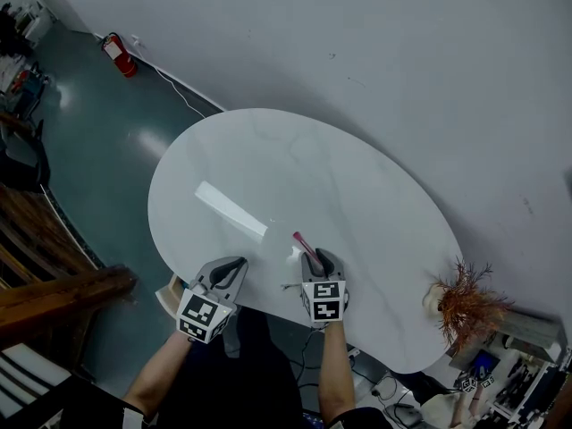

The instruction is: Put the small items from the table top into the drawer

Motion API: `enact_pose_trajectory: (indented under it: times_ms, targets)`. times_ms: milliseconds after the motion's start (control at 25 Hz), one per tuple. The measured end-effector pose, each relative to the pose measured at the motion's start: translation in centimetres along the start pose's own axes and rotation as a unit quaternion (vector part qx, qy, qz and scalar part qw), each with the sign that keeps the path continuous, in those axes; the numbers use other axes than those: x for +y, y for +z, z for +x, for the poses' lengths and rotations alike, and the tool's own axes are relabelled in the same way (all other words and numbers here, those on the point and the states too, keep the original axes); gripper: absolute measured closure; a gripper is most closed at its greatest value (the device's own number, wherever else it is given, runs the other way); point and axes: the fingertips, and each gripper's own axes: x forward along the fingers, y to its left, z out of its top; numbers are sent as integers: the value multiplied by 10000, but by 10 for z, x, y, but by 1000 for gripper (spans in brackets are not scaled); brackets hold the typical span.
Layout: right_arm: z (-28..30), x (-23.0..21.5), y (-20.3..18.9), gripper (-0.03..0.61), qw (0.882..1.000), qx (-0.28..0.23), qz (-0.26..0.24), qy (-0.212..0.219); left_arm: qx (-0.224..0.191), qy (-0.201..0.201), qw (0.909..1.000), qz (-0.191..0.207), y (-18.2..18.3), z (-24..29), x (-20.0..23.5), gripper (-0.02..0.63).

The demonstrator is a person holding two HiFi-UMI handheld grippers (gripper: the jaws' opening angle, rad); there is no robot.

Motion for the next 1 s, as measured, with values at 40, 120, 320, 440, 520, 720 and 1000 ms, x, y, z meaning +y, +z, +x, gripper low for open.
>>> enact_pose_trajectory:
  times_ms: [40, 120, 320, 440, 520, 720, 1000]
  targets:
    - [1, -1, -1, 451, 10000, 39, -35, -38, 2, -1, 10000, -4, -1, 0, 0, 588]
    - [1, 0, 0, 451, 9999, 78, -42, -63, 9, -4, 10000, -5, -1, -1, 1, 588]
    - [3, 0, 2, 451, 9999, 96, 13, -65, -1, -20, 10000, -13, -1, -1, 4, 589]
    - [2, -1, 0, 453, 9999, 120, -30, -112, -8, -31, 10000, -20, -2, -2, 4, 589]
    - [2, 0, 1, 462, 9999, 125, -24, -111, -5, -30, 10000, -21, -2, -3, 4, 589]
    - [2, -3, 1, 496, 9997, 102, -17, -205, -18, -7, 10000, -30, -1, -3, 7, 588]
    - [2, -3, 1, 512, 9995, 49, 60, -299, -32, -3, 10000, -21, -5, -11, 11, 589]
